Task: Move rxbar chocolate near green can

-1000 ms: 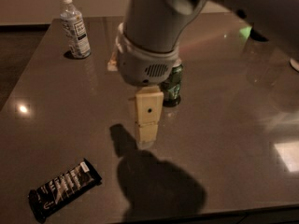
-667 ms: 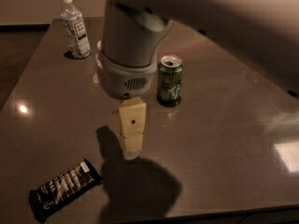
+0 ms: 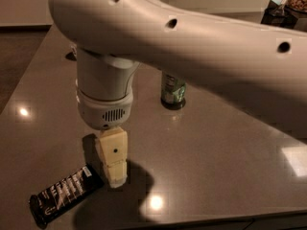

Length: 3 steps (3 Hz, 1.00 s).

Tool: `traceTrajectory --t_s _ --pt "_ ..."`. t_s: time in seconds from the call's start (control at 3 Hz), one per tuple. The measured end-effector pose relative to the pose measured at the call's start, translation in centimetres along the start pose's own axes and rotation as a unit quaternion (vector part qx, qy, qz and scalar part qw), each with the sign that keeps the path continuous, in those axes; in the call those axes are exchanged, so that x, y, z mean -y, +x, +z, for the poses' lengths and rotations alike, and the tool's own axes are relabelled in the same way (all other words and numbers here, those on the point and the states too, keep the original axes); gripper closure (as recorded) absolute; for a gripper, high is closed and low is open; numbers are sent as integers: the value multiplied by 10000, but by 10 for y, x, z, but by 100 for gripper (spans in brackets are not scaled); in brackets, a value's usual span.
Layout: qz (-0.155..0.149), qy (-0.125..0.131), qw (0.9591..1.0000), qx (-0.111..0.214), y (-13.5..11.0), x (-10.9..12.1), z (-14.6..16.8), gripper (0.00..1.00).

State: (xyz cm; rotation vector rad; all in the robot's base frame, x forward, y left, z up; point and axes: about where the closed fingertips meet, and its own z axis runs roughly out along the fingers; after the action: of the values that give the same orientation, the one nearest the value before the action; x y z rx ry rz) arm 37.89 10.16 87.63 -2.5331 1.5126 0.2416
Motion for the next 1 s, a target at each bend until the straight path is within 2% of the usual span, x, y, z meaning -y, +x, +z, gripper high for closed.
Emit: traceTrajectory --t_s 0.67,1.0 --pt "67 24 9999 140 -17 -22 26 0" --pt "63 -44 9997 212 -28 -26 37 0"
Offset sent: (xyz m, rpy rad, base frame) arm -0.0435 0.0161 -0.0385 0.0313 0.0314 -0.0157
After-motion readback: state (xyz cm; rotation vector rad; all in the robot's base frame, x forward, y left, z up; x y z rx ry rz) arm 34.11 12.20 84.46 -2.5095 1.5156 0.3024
